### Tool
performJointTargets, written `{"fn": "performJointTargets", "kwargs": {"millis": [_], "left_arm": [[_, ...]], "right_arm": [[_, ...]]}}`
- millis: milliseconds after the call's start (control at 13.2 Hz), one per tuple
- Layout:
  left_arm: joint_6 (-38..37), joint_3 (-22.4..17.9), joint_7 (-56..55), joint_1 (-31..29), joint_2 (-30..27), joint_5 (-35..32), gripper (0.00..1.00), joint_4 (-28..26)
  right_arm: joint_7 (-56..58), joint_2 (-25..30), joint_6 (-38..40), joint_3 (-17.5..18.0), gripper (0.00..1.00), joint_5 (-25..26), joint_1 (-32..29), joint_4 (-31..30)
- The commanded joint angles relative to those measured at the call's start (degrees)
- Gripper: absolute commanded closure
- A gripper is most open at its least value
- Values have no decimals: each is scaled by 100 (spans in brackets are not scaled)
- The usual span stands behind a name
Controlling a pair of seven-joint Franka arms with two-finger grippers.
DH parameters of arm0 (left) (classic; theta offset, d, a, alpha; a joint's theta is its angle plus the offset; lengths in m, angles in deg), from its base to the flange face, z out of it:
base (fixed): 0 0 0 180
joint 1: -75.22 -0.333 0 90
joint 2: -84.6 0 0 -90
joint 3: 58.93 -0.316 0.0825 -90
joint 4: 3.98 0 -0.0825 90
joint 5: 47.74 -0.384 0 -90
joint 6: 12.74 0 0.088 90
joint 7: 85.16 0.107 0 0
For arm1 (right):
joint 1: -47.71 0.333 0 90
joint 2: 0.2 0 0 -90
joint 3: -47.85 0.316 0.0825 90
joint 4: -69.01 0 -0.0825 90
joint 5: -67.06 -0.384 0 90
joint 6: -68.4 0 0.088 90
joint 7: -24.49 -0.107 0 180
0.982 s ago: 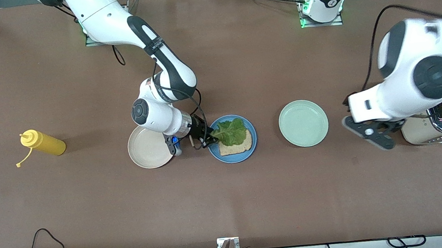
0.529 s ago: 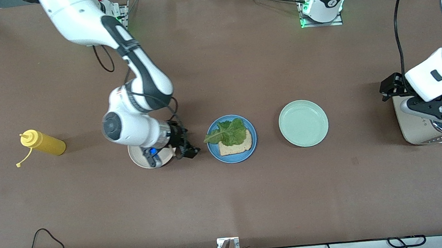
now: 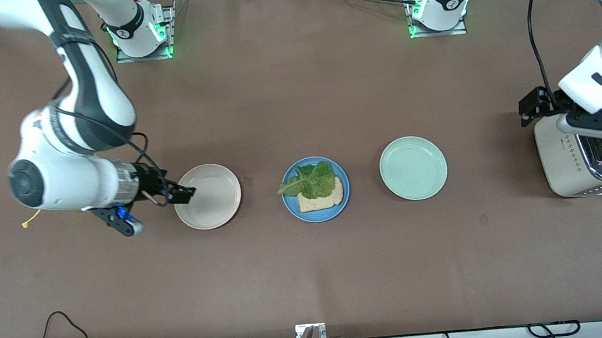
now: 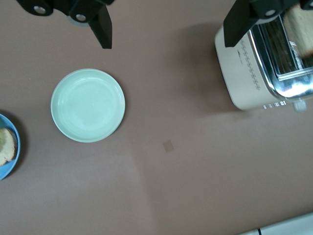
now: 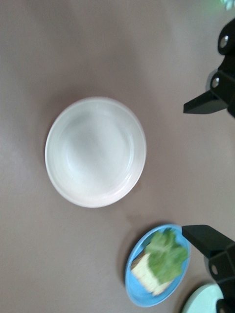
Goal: Make sandwich in blue plate with both arms
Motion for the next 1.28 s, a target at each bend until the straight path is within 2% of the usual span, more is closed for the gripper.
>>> {"fn": "performJointTargets", "kwargs": {"millis": [0, 76, 302, 604, 906, 1057, 1208], "left_arm": [[-662, 5, -416, -164, -253, 212, 0, -223], [-911, 13, -593, -191, -261, 360, 0, -205], [-939, 40, -753, -182, -244, 405, 0, -108], [-948, 49, -753, -182, -244, 397, 0, -108], [-948, 58, -753, -182, -244, 397, 0, -100], [-948, 66, -753, -182, -244, 388, 0, -82], [-948, 66, -744, -182, -244, 379, 0, -64]], "right_arm": [[853, 587, 784, 77, 0, 135, -469, -132], [1405, 754, 1039, 86, 0, 327, -636, -184], [2857, 1264, 1497, 95, 0, 977, -1102, -492], [4903, 1845, 1429, 112, 0, 1523, -1971, -1132], [7048, 2065, 763, 130, 0, 1787, -2973, -1686], [8322, 1987, 61, 130, 0, 1788, -3527, -1967], [9264, 1846, -642, 130, 0, 1788, -3818, -2187]]}}
